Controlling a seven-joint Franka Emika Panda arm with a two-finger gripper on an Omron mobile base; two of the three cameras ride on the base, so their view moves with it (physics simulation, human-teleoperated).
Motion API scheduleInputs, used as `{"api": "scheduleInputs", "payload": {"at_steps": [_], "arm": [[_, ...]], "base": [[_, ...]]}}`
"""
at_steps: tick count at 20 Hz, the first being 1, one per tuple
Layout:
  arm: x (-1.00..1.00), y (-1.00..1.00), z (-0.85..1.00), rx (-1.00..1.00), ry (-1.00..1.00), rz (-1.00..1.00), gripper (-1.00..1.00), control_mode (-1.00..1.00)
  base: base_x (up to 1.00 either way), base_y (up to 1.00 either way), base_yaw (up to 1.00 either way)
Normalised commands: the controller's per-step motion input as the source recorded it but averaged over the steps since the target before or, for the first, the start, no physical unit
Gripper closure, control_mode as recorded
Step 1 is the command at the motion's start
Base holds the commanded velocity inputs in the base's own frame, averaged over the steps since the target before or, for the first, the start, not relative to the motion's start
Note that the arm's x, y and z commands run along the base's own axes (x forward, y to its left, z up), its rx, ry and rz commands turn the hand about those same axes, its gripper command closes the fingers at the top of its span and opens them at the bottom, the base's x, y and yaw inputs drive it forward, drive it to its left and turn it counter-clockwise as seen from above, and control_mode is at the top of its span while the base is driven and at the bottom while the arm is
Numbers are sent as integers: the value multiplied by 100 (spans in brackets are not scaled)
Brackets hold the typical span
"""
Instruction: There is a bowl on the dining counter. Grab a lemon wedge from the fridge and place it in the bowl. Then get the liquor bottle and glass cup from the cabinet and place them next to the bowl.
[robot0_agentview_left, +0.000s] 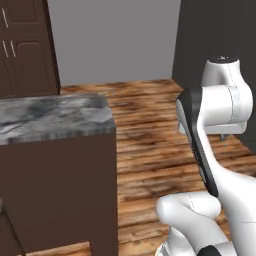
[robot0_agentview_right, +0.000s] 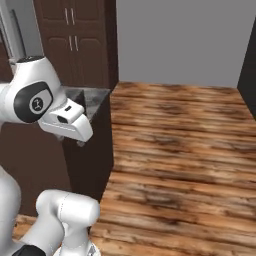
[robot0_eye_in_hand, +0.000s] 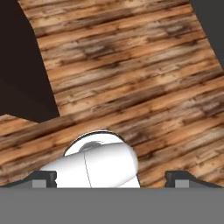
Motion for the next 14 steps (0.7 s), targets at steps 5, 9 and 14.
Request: {"api": "scheduleInputs", "payload": {"at_steps": [5, 9, 14], "arm": [[0, 0, 0, 0, 0, 0, -100, 100], [0, 0, 0, 0, 0, 0, -100, 100], [0, 0, 0, 0, 0, 0, -100, 100]], "base": [[88, -100, 30], [87, -88, 38], [83, -63, 48]]}}
